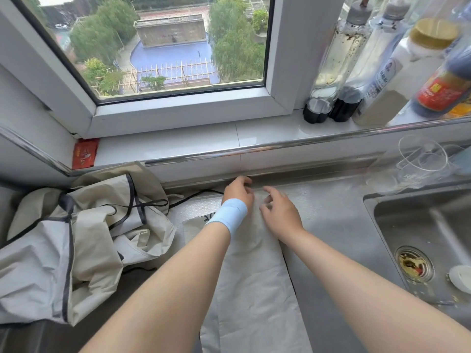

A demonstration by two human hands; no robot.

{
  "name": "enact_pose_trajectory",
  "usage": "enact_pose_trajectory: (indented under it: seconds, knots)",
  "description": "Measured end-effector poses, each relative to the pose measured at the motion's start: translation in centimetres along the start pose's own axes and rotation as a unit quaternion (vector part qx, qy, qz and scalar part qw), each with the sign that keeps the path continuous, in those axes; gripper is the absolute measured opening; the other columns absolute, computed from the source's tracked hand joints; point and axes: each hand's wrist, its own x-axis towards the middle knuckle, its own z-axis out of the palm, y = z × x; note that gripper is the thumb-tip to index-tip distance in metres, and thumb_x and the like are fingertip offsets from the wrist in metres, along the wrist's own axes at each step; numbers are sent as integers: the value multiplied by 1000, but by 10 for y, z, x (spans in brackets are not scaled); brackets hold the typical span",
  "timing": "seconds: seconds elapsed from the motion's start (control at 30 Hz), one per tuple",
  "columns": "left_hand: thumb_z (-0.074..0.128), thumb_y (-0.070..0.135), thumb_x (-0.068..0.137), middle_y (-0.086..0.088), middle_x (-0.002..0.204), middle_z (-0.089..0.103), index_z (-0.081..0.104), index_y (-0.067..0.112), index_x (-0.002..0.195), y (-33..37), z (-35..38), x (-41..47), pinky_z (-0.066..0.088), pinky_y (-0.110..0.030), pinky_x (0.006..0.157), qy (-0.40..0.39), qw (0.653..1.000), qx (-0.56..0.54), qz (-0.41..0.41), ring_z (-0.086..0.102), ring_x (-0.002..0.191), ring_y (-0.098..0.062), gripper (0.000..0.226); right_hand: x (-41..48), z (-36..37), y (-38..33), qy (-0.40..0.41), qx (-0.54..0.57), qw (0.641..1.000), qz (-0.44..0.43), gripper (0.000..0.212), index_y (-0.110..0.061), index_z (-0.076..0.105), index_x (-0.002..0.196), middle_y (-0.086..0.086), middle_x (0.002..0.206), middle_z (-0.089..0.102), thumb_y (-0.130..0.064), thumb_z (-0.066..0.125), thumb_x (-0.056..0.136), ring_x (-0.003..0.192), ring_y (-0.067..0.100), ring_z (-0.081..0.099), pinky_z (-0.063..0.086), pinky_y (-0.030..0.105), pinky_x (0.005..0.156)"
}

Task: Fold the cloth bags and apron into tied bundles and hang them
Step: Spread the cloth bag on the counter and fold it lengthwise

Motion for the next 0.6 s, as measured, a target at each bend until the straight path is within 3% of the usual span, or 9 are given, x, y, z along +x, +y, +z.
enact_pose_trajectory:
  seconds: [0.1, 0.17, 0.23, 0.3, 0.33, 0.4, 0.47, 0.6]
  knots:
    - [55, 3, 83, -6, 111, 61, 61, 16, 114, -27, 5, -20, 45, -39, 92, 88, 981, 114, 133, 55, 106, -27, 34, 2, 8, 3, -2, -186, 974, -129, 49, -20, 45, 144, 3, 137, 51, -24, 52, 95, 122, 28, 46, 40, 41, 97]
    - [49, 13, 84, -3, 105, 60, 64, 19, 104, -51, 8, -44, 47, -40, 84, 120, 955, 191, 194, 55, 99, -28, 26, 3, 15, 6, -53, -265, 949, -163, 53, -18, 32, 151, 2, 155, 33, -31, 42, 100, 139, 26, 32, 31, 43, 106]
    - [43, 28, 81, -1, 106, 60, 64, 22, 100, -79, 8, -65, 48, -37, 79, 135, 924, 263, 241, 58, 94, -28, 29, 5, 23, 7, -117, -308, 933, -148, 62, -15, 11, 157, 2, 165, 7, -39, 32, 103, 151, 23, 6, 16, 47, 117]
    - [41, 43, 82, -3, 130, 54, 58, 26, 118, -107, 4, -83, 45, -40, 91, 83, 912, 339, 213, 53, 115, -30, 44, 8, 27, 7, -148, -325, 926, -123, 70, -15, -3, 157, 2, 165, -9, -48, 25, 102, 152, 21, -9, 2, 50, 121]
    - [36, 50, 84, -5, 145, 43, 49, 29, 133, -119, 0, -89, 39, -44, 102, 54, 908, 371, 186, 43, 131, -31, 55, 8, 29, 6, -152, -339, 921, -119, 72, -15, -6, 157, 2, 165, -12, -52, 22, 102, 151, 20, -12, -2, 51, 121]
    - [23, 60, 86, -3, 162, 11, 21, 33, 151, -141, -5, -99, 12, -46, 117, 9, 905, 401, 141, 10, 148, -27, 71, 8, 32, 5, -151, -383, 903, -123, 76, -14, -10, 156, 4, 164, -16, -57, 16, 100, 151, 20, -14, -5, 52, 120]
    - [18, 67, 84, 0, 162, -9, 4, 34, 153, -155, -9, -107, -7, -45, 117, 23, 911, 395, 116, -13, 147, -21, 78, 5, 34, 4, -130, -417, 890, -128, 77, -12, -11, 156, 7, 164, -16, -59, 13, 99, 151, 22, -16, -6, 52, 120]
    - [14, 73, 82, 0, 155, -31, -18, 30, 150, -157, -16, -110, -14, -50, 116, 6, 904, 423, 60, -32, 142, -22, 86, -19, 44, 4, -20, -375, 909, -178, 72, -4, 12, 156, 16, 164, 1, -46, 24, 99, 152, 31, 2, 3, 48, 121]
